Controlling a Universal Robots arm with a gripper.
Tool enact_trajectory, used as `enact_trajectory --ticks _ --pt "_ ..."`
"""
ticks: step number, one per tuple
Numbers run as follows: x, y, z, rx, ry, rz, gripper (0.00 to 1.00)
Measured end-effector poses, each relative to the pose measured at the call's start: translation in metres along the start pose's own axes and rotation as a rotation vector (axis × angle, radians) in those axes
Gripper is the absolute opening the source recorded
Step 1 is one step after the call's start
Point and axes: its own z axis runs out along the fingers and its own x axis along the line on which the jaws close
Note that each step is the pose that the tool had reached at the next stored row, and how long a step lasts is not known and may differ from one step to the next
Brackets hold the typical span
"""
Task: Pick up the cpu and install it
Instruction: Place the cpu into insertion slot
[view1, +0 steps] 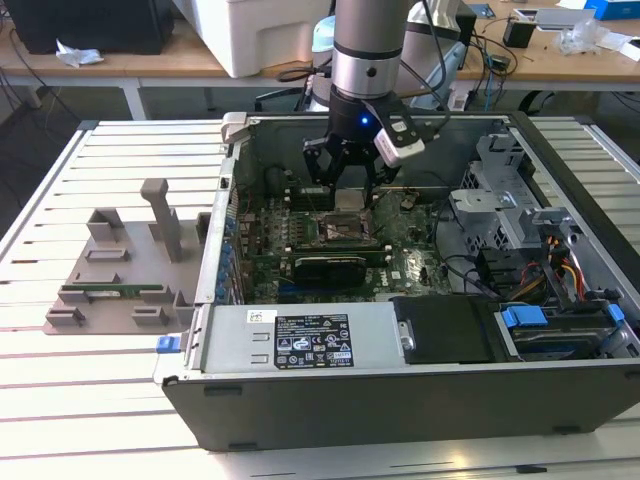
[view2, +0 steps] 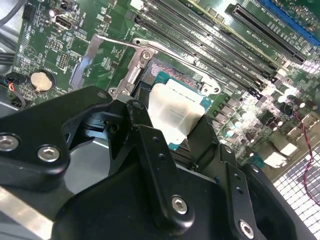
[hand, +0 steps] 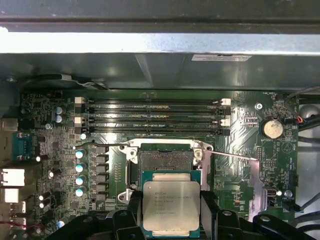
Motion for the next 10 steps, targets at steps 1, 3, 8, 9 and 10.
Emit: enact_trajectory --ticks 1,3,8,9,10 --pt "0.0000 0.0000 0.0000 -0.0002 0.0002 0.010 0.55" --pt "0.0000 0.0000 0.0000 -0.0008 0.0009 0.045 0.55" --pt "0.0000 0.0000 0.0000 -0.0009 0.0032 0.148 0.55" --pt "0.0000 0.0000 0.0000 -0.0010 0.0036 0.162 0.55" --pt "0.0000 0.0000 0.0000 -0.0011 0.0041 0.186 0.55"
